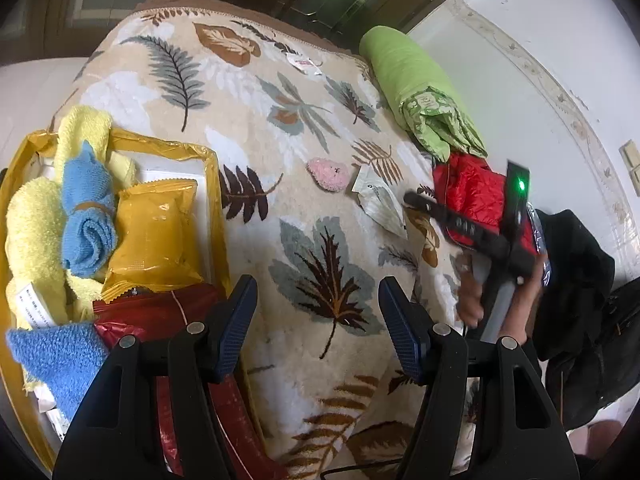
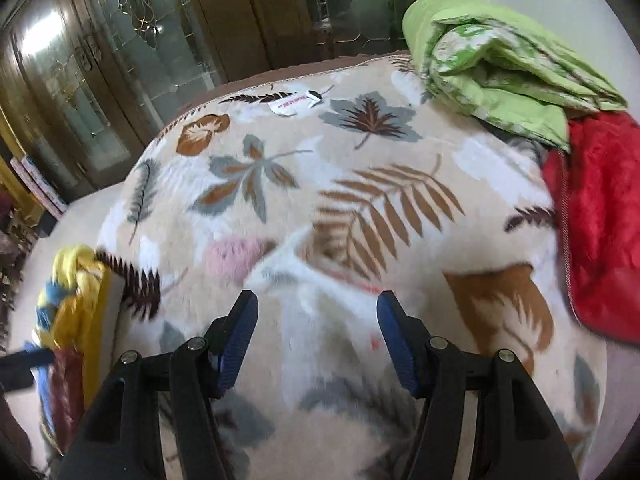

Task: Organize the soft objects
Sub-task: 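Grasp the white red-text packet with the right gripper while the left grasps the pink teddy bear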

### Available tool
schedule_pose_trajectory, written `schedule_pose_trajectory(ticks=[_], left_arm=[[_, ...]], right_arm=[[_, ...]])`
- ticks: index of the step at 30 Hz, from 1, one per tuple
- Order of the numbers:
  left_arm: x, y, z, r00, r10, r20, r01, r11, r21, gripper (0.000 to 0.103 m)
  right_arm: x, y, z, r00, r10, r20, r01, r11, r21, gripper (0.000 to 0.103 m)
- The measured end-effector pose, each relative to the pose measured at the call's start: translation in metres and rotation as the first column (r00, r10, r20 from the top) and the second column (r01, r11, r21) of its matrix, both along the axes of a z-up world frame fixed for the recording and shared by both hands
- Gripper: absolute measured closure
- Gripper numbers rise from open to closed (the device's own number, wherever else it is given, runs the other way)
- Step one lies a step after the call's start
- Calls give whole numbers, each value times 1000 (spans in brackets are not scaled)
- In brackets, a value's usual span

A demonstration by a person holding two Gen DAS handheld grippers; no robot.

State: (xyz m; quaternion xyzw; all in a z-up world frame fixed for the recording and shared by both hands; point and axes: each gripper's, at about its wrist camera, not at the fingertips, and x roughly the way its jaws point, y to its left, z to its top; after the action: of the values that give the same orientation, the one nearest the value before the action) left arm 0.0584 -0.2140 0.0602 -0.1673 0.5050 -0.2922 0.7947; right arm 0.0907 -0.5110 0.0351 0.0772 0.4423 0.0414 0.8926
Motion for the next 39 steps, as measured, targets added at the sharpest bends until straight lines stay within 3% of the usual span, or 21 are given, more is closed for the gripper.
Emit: schedule_pose_trajectory(ticks=[3,6,12,15,19,22,32,37,39], left_arm=[[1,3,2,1000,1,-2,-1,1000,-12,40],[1,6,5,1000,7,7,-7,1000,-11,40],[0,5,5,1000,6,1,-6,1000,-13,40],[-1,0,7,1000,-3,6,3,1000,-1,40],[2,-13,6,1000,-16,-1,16,999,40,40],[9,-25,1,999,-32,-22,34,997,73,40],[64,-93,-18,993,-85,-81,97,984,151,40],[107,-129,-35,994,-66,-92,81,981,177,40],[122,-143,-43,995,-66,-79,82,972,220,40]], right_arm=[[23,-1,-15,999,25,-20,-26,997,-72,41],[32,-9,-40,996,65,-65,-65,998,4,41],[10,-6,-52,998,37,-49,-37,999,16,42],[-1,-4,-51,999,-1,-47,2,1000,19,60],[-12,4,-51,997,-64,-49,64,998,-5,71],[-28,11,-44,993,-113,-40,115,993,28,75],[-106,42,-39,949,-309,-68,314,945,91,77],[-127,44,-50,934,-348,-84,357,921,155,77],[-130,47,-50,933,-351,-82,359,920,157,77]])
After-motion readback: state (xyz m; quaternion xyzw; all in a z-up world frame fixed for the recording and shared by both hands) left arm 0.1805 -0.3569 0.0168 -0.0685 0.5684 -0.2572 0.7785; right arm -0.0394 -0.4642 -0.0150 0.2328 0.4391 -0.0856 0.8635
